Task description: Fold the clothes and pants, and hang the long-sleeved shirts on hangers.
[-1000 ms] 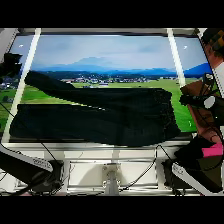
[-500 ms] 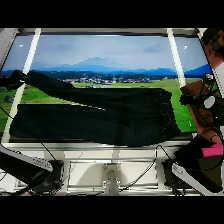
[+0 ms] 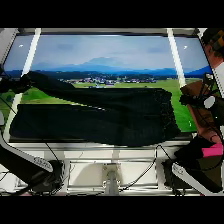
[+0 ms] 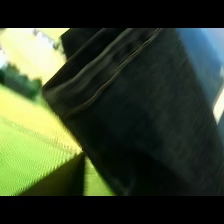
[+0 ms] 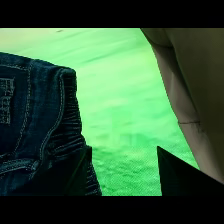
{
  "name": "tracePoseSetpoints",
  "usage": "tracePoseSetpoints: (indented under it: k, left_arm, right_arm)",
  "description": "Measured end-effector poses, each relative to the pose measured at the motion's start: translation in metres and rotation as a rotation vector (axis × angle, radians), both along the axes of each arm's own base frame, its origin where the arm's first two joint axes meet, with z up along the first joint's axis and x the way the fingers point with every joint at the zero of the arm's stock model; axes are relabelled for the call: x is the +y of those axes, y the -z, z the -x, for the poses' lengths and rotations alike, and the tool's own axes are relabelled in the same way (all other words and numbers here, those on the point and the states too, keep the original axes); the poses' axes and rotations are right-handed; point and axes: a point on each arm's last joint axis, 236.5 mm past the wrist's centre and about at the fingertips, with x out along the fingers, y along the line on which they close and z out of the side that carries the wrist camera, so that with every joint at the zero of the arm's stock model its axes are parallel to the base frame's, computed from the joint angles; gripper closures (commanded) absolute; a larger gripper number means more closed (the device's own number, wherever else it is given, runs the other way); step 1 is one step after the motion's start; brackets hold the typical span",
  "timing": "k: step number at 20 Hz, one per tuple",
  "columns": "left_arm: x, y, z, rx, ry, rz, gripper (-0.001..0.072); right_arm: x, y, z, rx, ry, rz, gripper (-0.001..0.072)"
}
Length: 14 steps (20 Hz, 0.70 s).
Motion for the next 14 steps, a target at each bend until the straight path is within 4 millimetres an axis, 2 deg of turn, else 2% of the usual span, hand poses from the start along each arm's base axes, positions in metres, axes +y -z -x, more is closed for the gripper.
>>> tracePoseSetpoints:
  k: [1,4,5,7,10,13,14]
  left_arm:
    - [-0.002,0.000,-0.005,-0.010,-0.001,-0.010,0.0675]
    - [-0.006,-0.007,-0.015,-0.042,-0.001,-0.041,0.0677]
    - [-0.006,-0.016,-0.018,-0.060,-0.001,-0.055,0.0678]
    - [-0.004,-0.038,-0.021,-0.091,-0.001,-0.092,0.0678]
    - [0.008,-0.082,-0.019,-0.134,-0.055,-0.156,0.0677]
    - [0.011,-0.126,-0.011,-0.169,-0.083,-0.197,0.0676]
    - [0.009,-0.134,-0.006,-0.161,-0.077,-0.204,0.0676]
  right_arm:
    - [0.000,0.000,0.000,0.001,0.000,0.000,0.0261]
    - [0.000,0.000,0.000,-0.001,0.000,0.000,0.0261]
    - [0.000,0.000,0.000,-0.001,0.000,0.001,0.0261]
    - [0.000,0.000,-0.001,-0.004,0.000,0.001,0.0261]
    - [-0.001,-0.001,-0.002,-0.010,0.000,0.004,0.0261]
    - [-0.001,-0.002,-0.003,-0.014,0.000,0.005,0.0261]
    - [-0.001,-0.002,-0.003,-0.014,0.001,0.005,0.0261]
